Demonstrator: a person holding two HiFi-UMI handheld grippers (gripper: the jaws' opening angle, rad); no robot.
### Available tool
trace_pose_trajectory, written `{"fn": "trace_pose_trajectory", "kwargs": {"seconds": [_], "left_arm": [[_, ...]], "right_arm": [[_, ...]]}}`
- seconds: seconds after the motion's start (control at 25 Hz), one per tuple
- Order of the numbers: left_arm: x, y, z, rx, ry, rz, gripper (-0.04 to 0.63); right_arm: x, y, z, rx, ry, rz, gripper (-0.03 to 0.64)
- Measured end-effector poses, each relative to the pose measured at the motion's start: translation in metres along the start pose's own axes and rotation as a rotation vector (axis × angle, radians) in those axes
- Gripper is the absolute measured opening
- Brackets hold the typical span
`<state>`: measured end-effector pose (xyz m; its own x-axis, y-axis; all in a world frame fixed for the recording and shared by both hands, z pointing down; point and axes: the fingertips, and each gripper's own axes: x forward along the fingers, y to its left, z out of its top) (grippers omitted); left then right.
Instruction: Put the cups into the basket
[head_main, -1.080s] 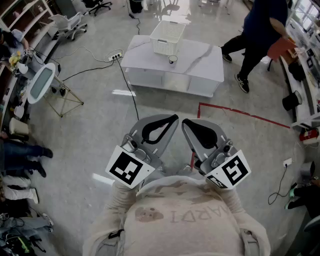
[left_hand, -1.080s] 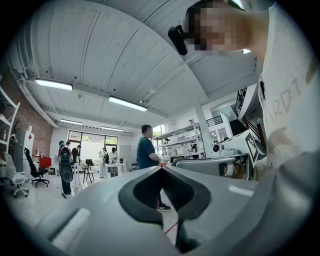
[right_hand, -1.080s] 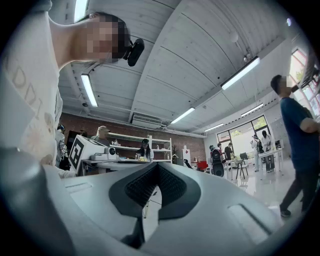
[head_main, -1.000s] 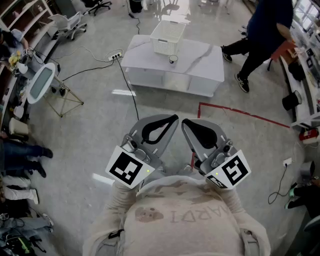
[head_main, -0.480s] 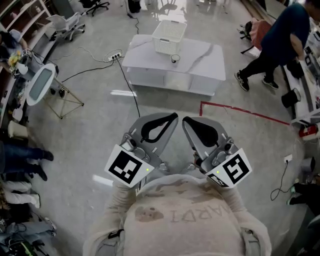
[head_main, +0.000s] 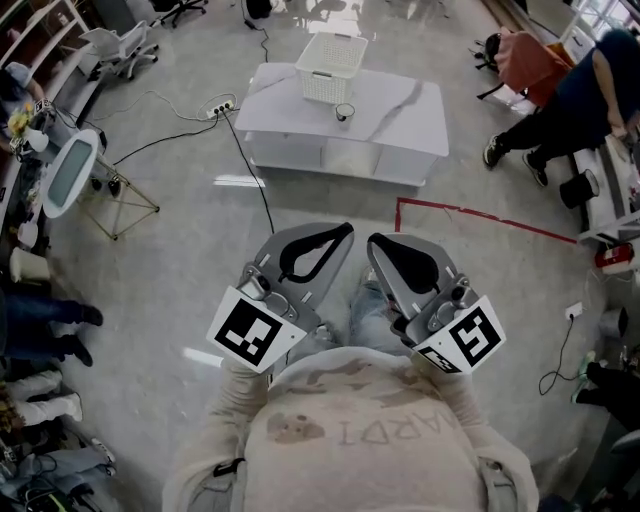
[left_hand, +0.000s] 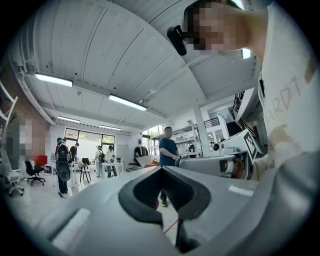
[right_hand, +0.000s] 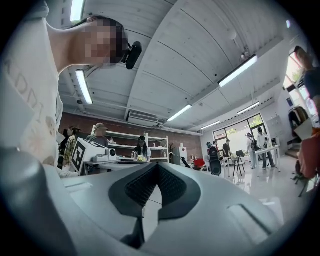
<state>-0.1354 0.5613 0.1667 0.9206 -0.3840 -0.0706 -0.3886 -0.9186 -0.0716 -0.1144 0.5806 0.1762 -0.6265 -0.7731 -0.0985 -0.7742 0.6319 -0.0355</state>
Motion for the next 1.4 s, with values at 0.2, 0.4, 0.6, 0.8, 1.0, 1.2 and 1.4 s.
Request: {"fn": "trace_pose_trajectory", "kwargs": {"seconds": [0.2,0.4,0.6,0.8,1.0,1.2,1.4], "left_arm": [[0.042,0.031,-0.008,-0.016,0.001,0.01,0.0],[0.102,0.068,-0.01,-0.002,0.002,0.05,0.0],[0.158,0.103,-0.011,0.004,-0.001,0.103,0.0],[0.199,0.126,-0.015,0.023,-0.001,0.151,0.0],[0.231,0.14,-0.02,0.028,0.023,0.151,0.0],[0.246,0.163,-0.026,0.017,0.029,0.142,0.0],[0.259,0.197,-0.036,0.004,0.03,0.107,0.0]], "right_arm": [[0.018,-0.05,-0.002,-0.001,-0.01,0.025,0.023],[0.036,-0.119,0.006,-0.002,-0.028,0.065,0.022],[0.05,-0.188,0.013,-0.005,-0.032,0.108,0.021],[0.055,-0.239,0.01,-0.006,-0.032,0.138,0.021],[0.059,-0.279,0.008,0.007,-0.043,0.126,0.021],[0.078,-0.295,0.002,0.024,-0.033,0.124,0.023],[0.106,-0.316,-0.005,0.027,-0.024,0.088,0.023]]}}
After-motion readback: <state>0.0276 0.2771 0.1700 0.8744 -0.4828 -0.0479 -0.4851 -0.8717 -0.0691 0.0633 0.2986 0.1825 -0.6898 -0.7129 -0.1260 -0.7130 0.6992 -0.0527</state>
